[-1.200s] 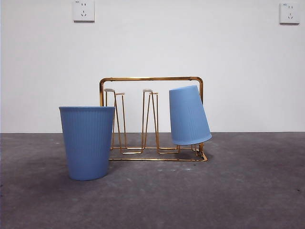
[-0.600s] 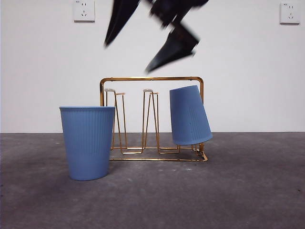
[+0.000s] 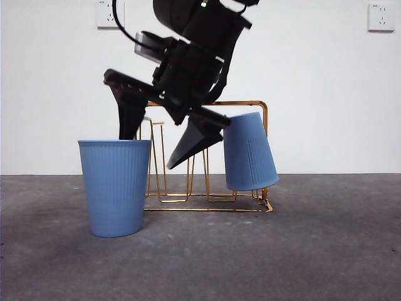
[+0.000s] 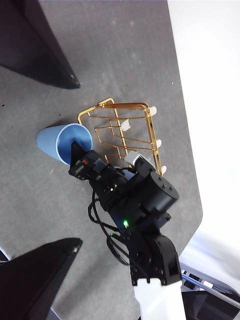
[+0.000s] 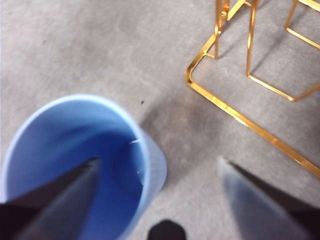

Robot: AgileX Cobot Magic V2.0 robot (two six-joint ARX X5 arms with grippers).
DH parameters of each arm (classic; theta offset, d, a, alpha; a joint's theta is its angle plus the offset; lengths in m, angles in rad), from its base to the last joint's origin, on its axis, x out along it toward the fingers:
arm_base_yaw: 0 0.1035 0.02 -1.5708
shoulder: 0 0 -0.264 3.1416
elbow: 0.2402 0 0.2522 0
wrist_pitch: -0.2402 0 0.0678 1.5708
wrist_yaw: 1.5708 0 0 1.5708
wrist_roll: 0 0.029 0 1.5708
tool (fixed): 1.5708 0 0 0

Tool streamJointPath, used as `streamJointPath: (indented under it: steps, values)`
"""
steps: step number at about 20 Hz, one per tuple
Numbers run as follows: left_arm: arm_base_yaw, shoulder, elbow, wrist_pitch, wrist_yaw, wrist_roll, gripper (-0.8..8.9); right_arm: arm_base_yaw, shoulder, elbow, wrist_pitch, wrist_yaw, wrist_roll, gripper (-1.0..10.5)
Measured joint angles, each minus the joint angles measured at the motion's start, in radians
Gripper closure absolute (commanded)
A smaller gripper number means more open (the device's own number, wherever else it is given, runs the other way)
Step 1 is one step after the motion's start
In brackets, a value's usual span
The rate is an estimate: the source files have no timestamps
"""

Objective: Pick up cup 1,put cup 1 in the cup rack,pick up cup 2,put cup 2 in the cup rack

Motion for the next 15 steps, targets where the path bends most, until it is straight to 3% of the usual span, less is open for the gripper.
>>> streamJointPath:
  steps: [4,6,11,15]
  values:
    - [0.000,0.003,0.000,0.001,0.000,-0.001,3.15,0.001,0.027,0.002,0.003,-0.018,0.004,8.1]
    - [0.000,0.006,0.000,0.001,0.000,-0.001,3.15,0.001,0.030,0.002,0.002,-0.025,0.007,9.7]
    - [0.000,0.010,0.000,0.003,0.000,-0.003,3.15,0.001,0.029,0.004,-0.031,-0.042,0.005,9.6]
    - [0.000,0.013,0.000,0.121,0.038,-0.036,3.15,0.001,-0.052,0.004,-0.116,-0.041,-0.036,9.6]
